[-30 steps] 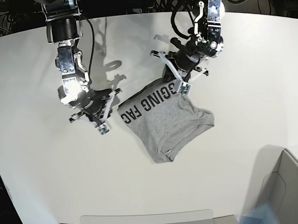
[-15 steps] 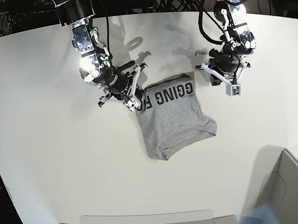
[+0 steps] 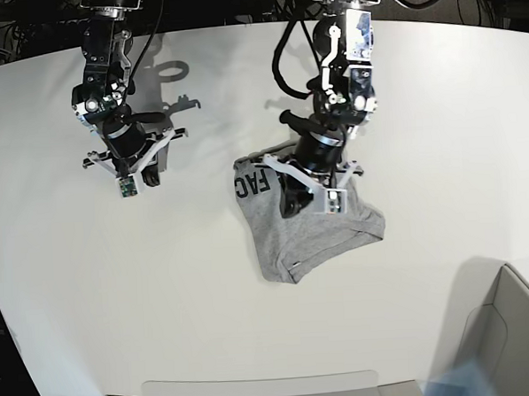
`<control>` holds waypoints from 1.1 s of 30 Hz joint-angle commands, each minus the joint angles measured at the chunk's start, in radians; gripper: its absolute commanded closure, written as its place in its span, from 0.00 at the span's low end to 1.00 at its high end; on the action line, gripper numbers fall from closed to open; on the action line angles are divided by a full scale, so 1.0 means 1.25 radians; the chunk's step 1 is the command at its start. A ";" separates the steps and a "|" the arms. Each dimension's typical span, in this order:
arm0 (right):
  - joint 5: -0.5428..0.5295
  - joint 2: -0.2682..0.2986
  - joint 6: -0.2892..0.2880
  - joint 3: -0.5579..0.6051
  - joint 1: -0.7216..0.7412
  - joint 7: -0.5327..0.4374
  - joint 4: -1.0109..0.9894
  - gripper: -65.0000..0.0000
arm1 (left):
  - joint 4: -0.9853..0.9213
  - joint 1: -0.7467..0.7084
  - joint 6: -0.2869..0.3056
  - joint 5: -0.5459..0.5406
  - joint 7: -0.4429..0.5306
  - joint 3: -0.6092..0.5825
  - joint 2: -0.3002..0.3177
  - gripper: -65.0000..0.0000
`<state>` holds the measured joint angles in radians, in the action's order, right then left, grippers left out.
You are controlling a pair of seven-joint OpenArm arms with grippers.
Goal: Fold the T-shirt properly
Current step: 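Drag the folded shirt with the left gripper toward the bin corner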
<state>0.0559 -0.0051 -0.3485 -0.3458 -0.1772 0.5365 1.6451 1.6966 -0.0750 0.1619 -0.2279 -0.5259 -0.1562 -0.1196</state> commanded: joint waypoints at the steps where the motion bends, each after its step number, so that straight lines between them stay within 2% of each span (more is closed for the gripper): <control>1: -0.001 0.008 -0.012 -0.017 0.006 -0.020 0.016 1.00 | -0.024 0.010 -0.027 -0.004 0.053 -0.014 -0.004 1.00; 6: -0.001 0.000 -0.113 -0.084 -0.005 -0.020 0.015 1.00 | -0.220 0.064 -0.183 -0.009 0.231 -0.024 -0.009 1.00; 9: 0.000 -0.010 -0.134 -0.113 -0.005 -0.020 0.013 1.00 | -0.301 0.067 -0.243 -0.010 0.321 -0.025 -0.018 1.00; 11: 0.001 -0.009 -0.135 -0.120 -0.009 -0.020 0.013 1.00 | -0.358 0.081 -0.252 -0.010 0.349 -0.025 -0.018 1.00; 21: 0.005 -0.012 -0.135 -0.114 -0.007 -0.019 0.015 1.00 | -0.560 0.097 -0.249 -0.004 0.359 -0.019 -0.009 1.00; 26: 0.005 -0.012 -0.135 -0.114 -0.007 -0.017 0.015 1.00 | -0.637 0.097 -0.249 -0.009 0.360 -0.017 0.085 1.00; 33: 0.005 -0.016 -0.135 -0.114 -0.007 -0.014 0.015 1.00 | -0.658 0.080 -0.247 -0.010 0.355 -0.017 0.250 1.00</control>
<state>0.0776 -0.0257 -0.5026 -0.4881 -0.1989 0.5411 1.6432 0.9230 0.0765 -0.0708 -0.2207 0.1280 -0.1944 0.1577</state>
